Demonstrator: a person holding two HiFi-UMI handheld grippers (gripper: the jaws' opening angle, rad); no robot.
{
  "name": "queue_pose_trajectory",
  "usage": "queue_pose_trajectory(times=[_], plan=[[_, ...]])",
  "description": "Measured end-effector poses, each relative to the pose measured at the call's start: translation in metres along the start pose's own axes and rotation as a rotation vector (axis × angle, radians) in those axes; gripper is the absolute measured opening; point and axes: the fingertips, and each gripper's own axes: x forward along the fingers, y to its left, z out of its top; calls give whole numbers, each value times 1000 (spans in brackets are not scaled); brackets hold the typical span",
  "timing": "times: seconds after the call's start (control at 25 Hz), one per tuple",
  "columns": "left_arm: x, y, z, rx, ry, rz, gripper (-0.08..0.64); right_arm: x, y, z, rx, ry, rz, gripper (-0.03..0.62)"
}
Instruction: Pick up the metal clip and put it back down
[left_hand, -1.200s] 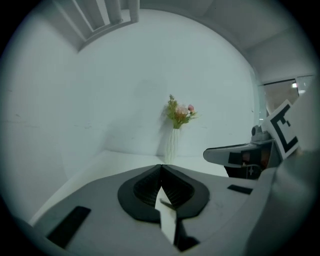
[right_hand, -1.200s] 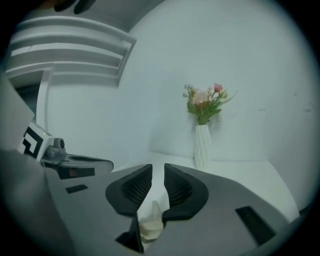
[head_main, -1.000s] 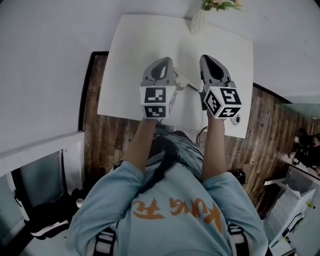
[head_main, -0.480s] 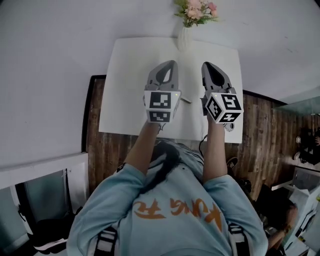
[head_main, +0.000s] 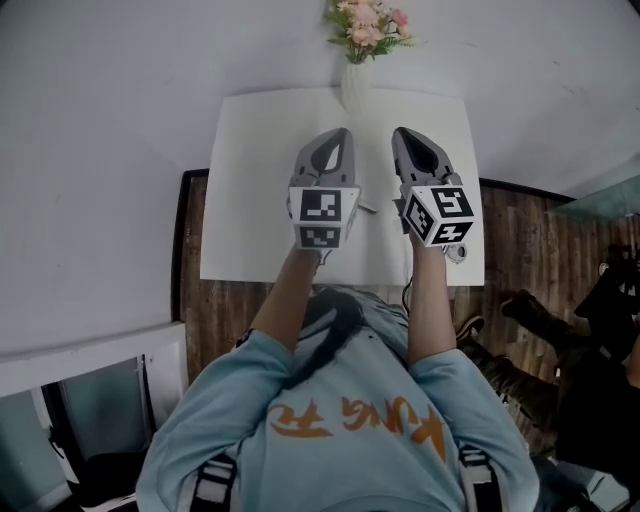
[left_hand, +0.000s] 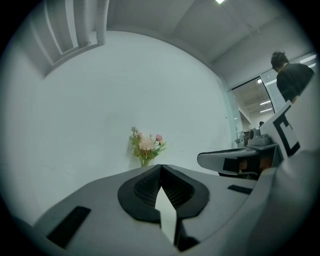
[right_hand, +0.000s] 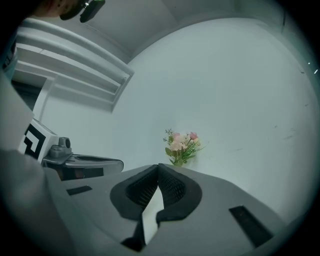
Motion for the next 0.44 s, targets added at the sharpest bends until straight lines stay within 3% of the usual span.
queue_pose_trajectory(times=[0.44], plan=[[6,1,-9,3,28,6,25,-1,-16,-8,12,16,-16,12]])
